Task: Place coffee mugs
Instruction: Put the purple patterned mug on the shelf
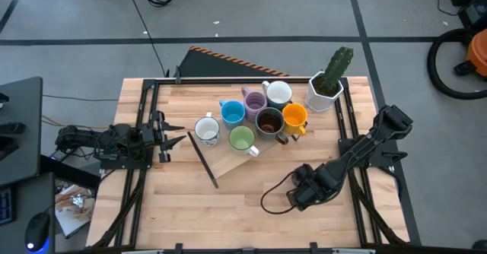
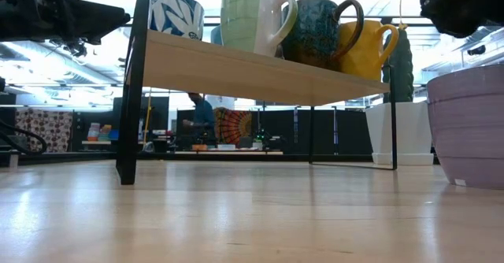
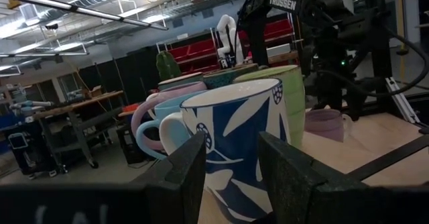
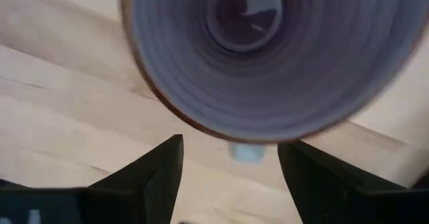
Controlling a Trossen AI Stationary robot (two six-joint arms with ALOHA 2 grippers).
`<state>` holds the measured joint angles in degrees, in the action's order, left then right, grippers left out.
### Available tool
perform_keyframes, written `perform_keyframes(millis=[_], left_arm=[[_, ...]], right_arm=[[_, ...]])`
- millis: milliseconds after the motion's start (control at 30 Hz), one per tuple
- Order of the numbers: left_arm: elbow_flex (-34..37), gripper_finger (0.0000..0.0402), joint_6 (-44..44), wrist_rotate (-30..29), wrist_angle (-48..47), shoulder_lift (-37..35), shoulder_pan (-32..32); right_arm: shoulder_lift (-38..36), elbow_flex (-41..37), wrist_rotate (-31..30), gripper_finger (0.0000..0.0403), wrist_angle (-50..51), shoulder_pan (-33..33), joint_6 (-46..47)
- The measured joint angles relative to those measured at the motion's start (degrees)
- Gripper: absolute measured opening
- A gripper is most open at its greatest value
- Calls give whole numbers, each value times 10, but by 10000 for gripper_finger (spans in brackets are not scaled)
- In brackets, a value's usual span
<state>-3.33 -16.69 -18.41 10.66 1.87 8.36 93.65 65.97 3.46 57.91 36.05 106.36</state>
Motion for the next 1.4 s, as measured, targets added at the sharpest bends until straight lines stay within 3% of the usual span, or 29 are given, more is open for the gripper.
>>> perform_keyframes(millis=[300, 933, 1400], left_arm=[[0, 141, -1, 0, 0, 0, 0], [0, 141, 0, 0, 0, 0, 0], [0, 141, -2, 0, 0, 0, 0]], right_arm=[[0, -26, -21, 214, -20, 1, 6], [0, -27, -36, 72, -15, 17, -37], [0, -27, -85, 70, -35, 15, -126]])
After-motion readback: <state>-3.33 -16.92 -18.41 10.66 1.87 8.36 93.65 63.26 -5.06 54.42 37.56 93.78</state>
